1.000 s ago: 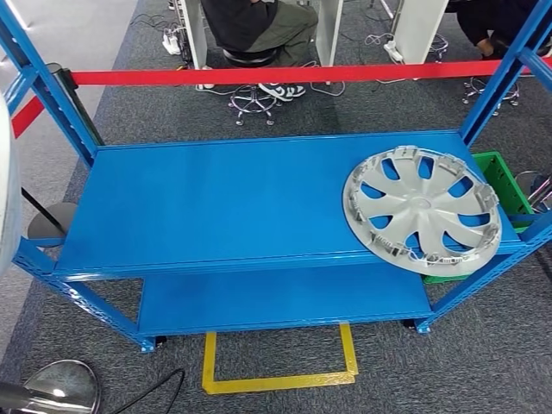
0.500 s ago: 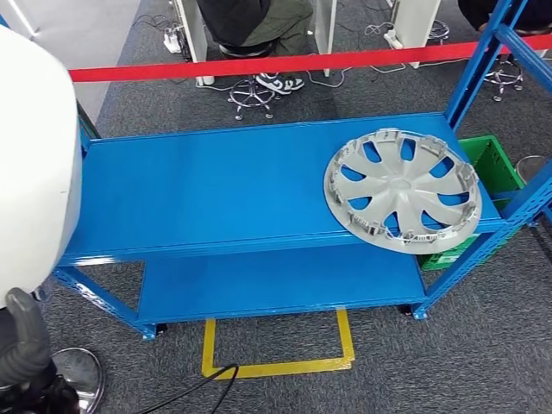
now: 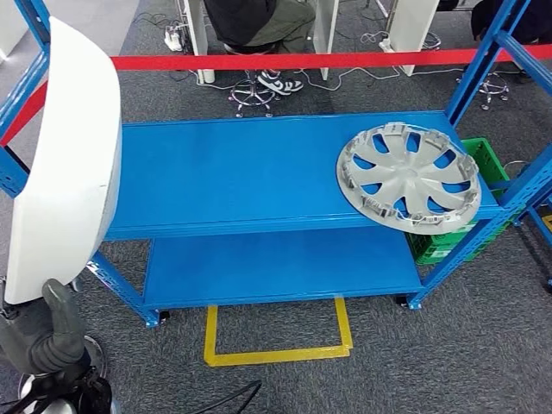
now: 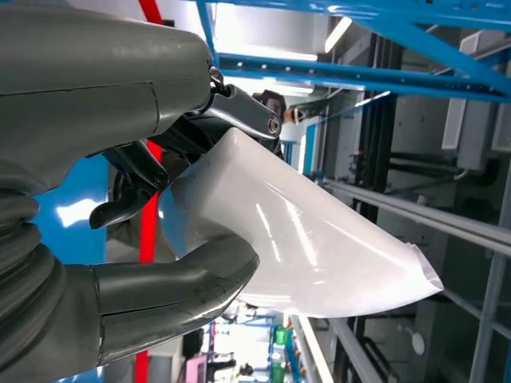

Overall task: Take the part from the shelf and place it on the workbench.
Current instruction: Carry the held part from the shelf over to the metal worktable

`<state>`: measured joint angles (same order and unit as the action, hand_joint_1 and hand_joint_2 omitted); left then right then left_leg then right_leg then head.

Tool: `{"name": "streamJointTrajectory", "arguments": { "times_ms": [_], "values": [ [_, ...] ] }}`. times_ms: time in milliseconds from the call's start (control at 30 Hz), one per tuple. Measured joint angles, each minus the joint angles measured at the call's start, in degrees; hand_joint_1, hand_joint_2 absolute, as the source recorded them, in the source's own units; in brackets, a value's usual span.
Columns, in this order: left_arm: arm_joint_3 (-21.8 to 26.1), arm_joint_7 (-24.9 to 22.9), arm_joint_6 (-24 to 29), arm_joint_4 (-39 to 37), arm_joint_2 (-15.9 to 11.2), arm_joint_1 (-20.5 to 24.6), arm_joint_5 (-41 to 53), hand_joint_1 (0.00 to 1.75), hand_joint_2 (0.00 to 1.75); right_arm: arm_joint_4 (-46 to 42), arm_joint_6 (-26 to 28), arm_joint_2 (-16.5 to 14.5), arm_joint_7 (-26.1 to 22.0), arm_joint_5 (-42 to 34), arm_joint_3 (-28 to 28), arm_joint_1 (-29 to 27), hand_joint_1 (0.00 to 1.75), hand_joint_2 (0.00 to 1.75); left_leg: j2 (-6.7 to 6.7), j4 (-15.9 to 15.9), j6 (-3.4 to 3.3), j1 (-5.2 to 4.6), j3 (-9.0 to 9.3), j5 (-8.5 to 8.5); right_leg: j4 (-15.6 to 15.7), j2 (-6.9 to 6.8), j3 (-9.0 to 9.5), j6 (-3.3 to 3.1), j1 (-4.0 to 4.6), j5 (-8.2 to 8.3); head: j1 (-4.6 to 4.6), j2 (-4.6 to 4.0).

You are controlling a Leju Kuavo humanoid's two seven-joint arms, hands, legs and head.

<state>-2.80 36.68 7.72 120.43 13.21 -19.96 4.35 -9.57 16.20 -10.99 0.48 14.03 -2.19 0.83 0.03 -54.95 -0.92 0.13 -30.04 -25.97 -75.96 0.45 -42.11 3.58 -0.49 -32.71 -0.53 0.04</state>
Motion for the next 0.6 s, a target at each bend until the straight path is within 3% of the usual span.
{"name": "streamJointTrajectory", "arguments": {
  "times_ms": [67,133,200,267,333,367,433,500,533,567,600],
  "values": [
    [-0.03,0.00,0.00,-0.03,-0.04,0.00,-0.01,1.75,1.75,0.00,0.00,0.01,0.00,0.00,-0.05,0.00,0.00,0.00,0.01,-0.02,0.02,-0.01,-0.19,0.14,-0.30,0.00,0.12,0.00,0.00,0.17,-0.02,0.00],
    [-0.14,0.00,0.01,-0.11,-0.16,-0.01,-0.04,1.75,1.75,0.00,0.00,0.01,0.00,0.00,-0.14,0.00,0.00,0.00,0.01,-0.12,0.12,-0.01,-0.81,0.56,0.85,0.00,1.64,-0.05,0.00,1.70,-0.01,0.00],
    [-0.47,0.00,0.08,-0.20,-0.50,-0.02,-0.09,1.75,1.75,-0.01,-0.03,-0.03,-0.01,0.00,-0.25,0.13,0.00,0.00,-0.01,-0.50,0.77,-0.15,-2.21,1.74,10.62,0.07,9.22,-0.45,0.08,3.21,-0.05,0.00],
    [-0.81,0.00,0.15,-0.25,-0.78,-0.01,-0.08,1.75,1.75,-0.02,-0.06,-0.07,-0.05,0.00,-0.28,0.22,0.00,0.00,-0.03,-0.76,1.66,-0.19,-3.11,2.93,19.20,0.16,14.86,-1.18,0.33,3.45,-0.11,0.00],
    [-1.00,0.00,0.15,-0.27,-0.89,-0.05,-0.09,1.75,1.75,-0.02,-0.07,-0.11,-0.05,0.00,-0.29,0.15,0.00,0.00,-0.05,-0.87,2.34,-0.03,-3.40,3.17,19.35,0.02,13.92,-2.18,0.39,4.12,-0.12,0.00],
    [-1.05,0.00,0.16,-0.28,-0.97,-0.10,-0.13,1.75,1.75,-0.01,-0.08,-0.13,-0.02,0.00,-0.29,0.15,0.00,0.00,-0.07,-1.59,2.66,0.04,-3.82,2.08,19.42,-0.09,13.41,-2.73,0.34,4.65,-0.24,0.00],
    [-1.08,0.00,0.18,-0.30,-1.15,-0.14,-0.20,1.75,1.75,0.00,-0.16,-0.16,0.10,0.00,-0.31,0.16,0.00,0.00,-0.09,-6.13,3.19,0.13,-5.51,-2.92,19.55,-0.29,12.19,-3.47,0.19,5.94,-0.51,0.00],
    [-1.09,0.00,0.20,-0.36,-1.32,-0.15,-0.25,1.75,1.75,0.00,-0.34,-0.16,0.19,0.00,-0.31,0.14,0.00,0.00,-0.09,-13.44,3.50,0.17,-7.44,-7.86,19.47,-0.34,10.55,-3.62,0.22,7.32,-0.69,0.00],
    [-1.09,0.00,0.20,-0.41,-1.38,-0.16,-0.26,1.75,1.75,0.00,-0.49,-0.16,0.20,0.00,-0.31,0.12,0.00,0.00,-0.09,-15.95,3.57,0.18,-7.69,-8.48,19.42,-0.37,9.63,-3.56,0.24,7.98,-0.68,0.00],
    [-1.10,0.00,0.20,-0.44,-1.44,-0.16,-0.27,1.75,1.75,0.00,-0.68,-0.16,0.20,0.00,-0.32,0.10,0.00,0.00,-0.09,-16.83,3.59,0.18,-7.14,-7.81,19.35,-0.40,8.74,-3.46,0.25,8.63,-0.69,0.00],
    [-1.11,0.00,0.21,-0.46,-1.50,-0.16,-0.27,1.75,1.75,0.00,-0.87,-0.17,0.18,0.00,-0.32,0.10,0.00,0.00,-0.09,-15.56,3.55,0.19,-5.58,-6.14,19.30,-0.42,7.93,-3.34,0.23,9.24,-0.68,0.00]
  ]
}}
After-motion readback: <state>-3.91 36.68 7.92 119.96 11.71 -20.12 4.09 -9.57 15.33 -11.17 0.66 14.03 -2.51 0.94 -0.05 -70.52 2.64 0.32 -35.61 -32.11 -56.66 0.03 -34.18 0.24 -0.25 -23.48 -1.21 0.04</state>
